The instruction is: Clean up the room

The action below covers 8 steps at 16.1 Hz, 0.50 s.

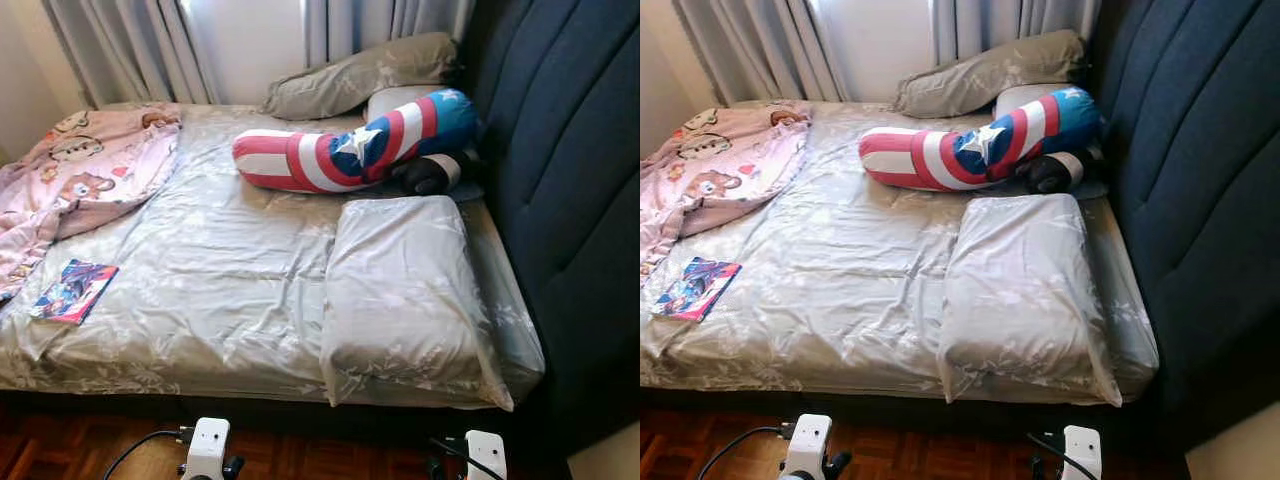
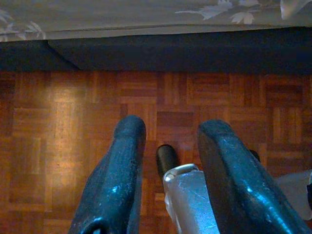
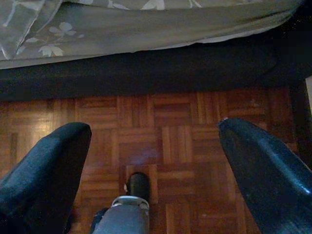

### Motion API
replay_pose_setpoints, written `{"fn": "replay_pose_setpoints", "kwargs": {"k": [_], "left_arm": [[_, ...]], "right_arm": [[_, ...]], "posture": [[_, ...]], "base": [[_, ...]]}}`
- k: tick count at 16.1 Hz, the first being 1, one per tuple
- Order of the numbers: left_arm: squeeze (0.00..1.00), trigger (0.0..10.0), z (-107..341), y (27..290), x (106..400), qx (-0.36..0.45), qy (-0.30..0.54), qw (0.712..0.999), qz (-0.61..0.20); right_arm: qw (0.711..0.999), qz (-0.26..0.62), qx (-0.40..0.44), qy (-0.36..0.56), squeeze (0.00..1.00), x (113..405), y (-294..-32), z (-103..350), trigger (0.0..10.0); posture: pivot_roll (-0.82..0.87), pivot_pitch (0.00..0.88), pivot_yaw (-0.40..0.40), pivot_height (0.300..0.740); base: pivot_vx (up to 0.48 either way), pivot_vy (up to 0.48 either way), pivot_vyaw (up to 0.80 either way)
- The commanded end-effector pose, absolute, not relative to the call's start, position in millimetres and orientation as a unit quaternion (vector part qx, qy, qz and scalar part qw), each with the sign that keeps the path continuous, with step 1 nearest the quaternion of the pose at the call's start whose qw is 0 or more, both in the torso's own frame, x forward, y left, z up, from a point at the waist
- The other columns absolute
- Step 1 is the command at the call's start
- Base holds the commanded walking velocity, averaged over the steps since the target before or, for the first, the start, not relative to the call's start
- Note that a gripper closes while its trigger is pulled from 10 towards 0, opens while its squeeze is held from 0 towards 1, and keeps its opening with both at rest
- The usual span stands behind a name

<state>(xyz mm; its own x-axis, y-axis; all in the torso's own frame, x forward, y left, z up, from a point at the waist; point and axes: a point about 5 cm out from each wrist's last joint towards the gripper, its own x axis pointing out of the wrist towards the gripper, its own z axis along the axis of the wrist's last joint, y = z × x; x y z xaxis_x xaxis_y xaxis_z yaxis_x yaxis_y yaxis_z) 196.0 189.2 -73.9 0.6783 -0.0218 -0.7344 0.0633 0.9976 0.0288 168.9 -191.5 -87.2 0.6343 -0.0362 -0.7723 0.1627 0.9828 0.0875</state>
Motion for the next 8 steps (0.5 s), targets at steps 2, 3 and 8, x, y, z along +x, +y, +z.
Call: {"fn": "replay_pose_setpoints", "kwargs": {"k": [2,3,8], "left_arm": [[0.00,10.0,-75.8,194.3,191.8,0.024,0.410,0.912,-0.015],[0.00,10.0,-76.3,194.6,191.1,0.018,0.413,0.910,-0.011],[0.00,10.0,-76.2,194.3,191.6,0.028,0.413,0.910,-0.014]], "right_arm": [[0.899,-0.053,0.077,0.427,0.00,168.4,-189.9,-87.8,10.0],[0.899,-0.053,0.077,0.427,0.00,168.3,-189.7,-87.8,10.0],[0.899,-0.051,0.078,0.428,0.00,168.3,-188.7,-88.0,10.0]], "posture": [[0.02,0.006,0.001,0.740],[0.02,0.006,0.002,0.740],[0.02,0.005,0.002,0.740]], "base": [[0.000,0.000,0.00],[0.000,0.000,0.00],[0.000,0.160,0.00]]}}
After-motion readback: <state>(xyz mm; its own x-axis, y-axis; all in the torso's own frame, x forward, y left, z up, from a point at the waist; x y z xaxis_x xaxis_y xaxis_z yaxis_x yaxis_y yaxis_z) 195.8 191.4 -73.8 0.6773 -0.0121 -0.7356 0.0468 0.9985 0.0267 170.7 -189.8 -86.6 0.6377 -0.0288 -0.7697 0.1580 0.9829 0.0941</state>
